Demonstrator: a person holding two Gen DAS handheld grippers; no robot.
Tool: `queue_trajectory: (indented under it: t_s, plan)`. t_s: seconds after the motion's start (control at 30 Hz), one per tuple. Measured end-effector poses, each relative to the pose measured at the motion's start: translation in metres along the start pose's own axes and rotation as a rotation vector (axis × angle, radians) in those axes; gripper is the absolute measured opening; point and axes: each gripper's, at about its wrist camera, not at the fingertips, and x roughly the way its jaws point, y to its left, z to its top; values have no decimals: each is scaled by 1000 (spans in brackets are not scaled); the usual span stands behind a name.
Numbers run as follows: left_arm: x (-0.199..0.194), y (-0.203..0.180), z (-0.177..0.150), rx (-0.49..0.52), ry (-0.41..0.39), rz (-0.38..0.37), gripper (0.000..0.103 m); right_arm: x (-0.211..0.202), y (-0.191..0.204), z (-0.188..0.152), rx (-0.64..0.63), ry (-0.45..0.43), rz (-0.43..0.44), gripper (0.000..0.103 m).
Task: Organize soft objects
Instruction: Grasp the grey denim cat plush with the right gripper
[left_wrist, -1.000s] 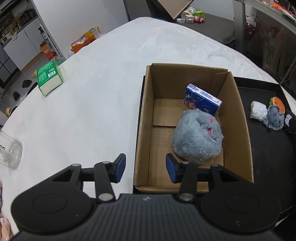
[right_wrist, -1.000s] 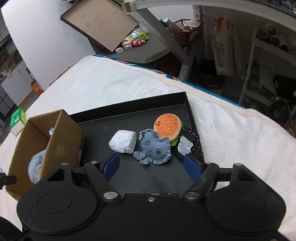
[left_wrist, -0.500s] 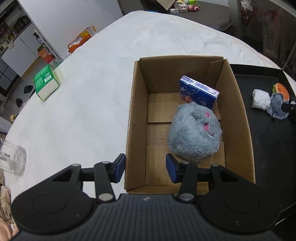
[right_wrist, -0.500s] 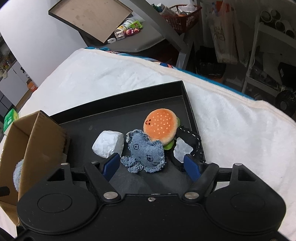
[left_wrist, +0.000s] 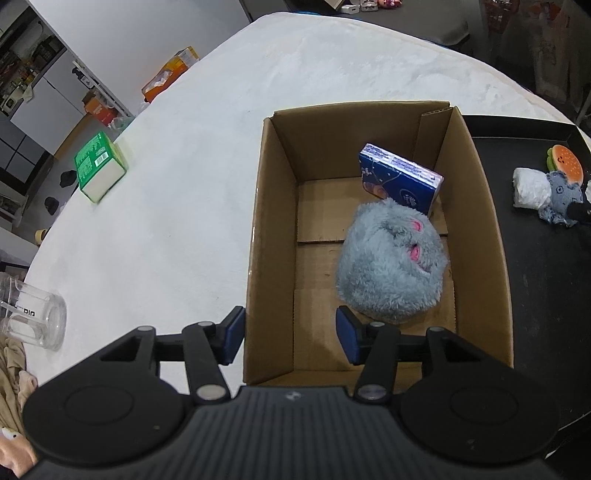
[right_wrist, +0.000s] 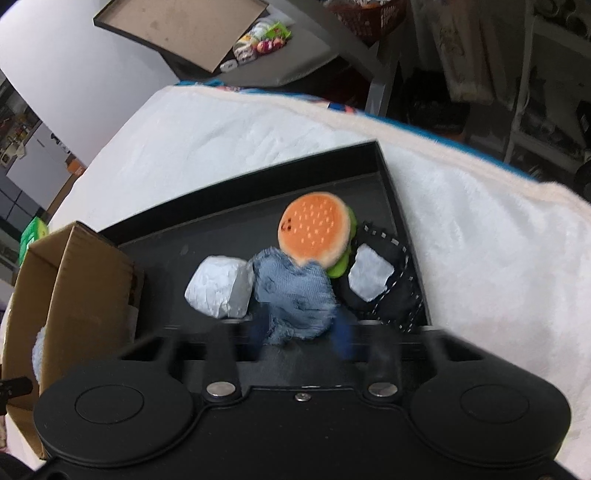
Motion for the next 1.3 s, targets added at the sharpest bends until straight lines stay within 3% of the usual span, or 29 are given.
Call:
queue_trajectory:
  t_s: [0.13, 0.2, 0.7, 1.3]
  plan:
    - [-1, -2, 1, 3, -1, 8, 52, -3, -3, -3, -1, -2, 21, 12]
    - [-2, -2, 1, 3, -3, 10, 52, -6, -4, -4, 0, 1, 28, 3]
    - [-8, 7, -6, -30, -30, -25, 52, -28, -13, -16, 27, -20, 74, 1]
    - [-9, 19, -6, -91, -47, -90, 52, -58, 9, -1, 4, -77, 75, 1]
